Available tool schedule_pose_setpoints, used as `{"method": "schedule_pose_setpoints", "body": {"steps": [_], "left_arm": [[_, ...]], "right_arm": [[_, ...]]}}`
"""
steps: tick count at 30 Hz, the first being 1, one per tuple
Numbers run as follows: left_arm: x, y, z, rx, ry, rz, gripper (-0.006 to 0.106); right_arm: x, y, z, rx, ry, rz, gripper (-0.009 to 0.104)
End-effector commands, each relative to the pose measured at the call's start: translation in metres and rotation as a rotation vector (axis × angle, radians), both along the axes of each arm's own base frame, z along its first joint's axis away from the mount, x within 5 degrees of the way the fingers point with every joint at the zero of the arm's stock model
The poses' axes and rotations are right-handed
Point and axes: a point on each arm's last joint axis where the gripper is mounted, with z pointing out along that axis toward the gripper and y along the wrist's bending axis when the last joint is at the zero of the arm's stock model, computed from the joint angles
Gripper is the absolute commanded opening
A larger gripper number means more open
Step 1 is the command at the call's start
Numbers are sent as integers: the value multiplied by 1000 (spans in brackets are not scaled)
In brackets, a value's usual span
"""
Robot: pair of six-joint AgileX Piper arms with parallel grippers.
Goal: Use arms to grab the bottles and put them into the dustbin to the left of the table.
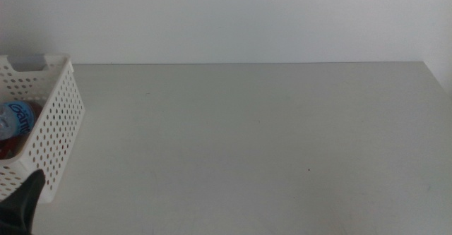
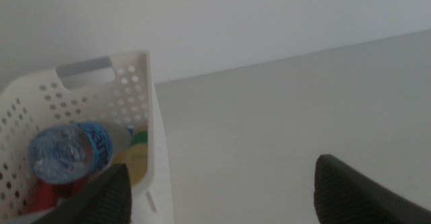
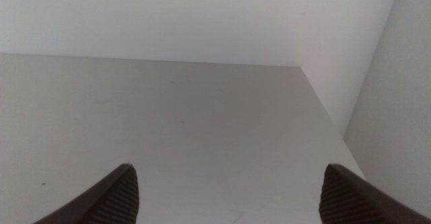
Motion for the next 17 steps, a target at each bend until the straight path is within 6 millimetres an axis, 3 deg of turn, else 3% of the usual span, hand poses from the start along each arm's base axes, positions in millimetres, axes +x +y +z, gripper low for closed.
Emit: {"method": "schedule_pose_setpoints", "body": {"steps": [1, 5, 8, 17], "left_arm": [[-4, 1, -7, -30, -70, 7, 92], [-16, 2, -40, -32, -84, 7, 92], [-23, 3, -60, -34, -102, 7, 92], [-26, 2, -64, -28, -59, -3, 92]], "right_arm": [[-4, -4, 2, -32, -98, -55, 70], [-8, -4, -17, -25, -83, -73, 70], [-11, -3, -19, -16, -68, -63, 70], [-13, -3, -17, -23, -88, -64, 70]]}}
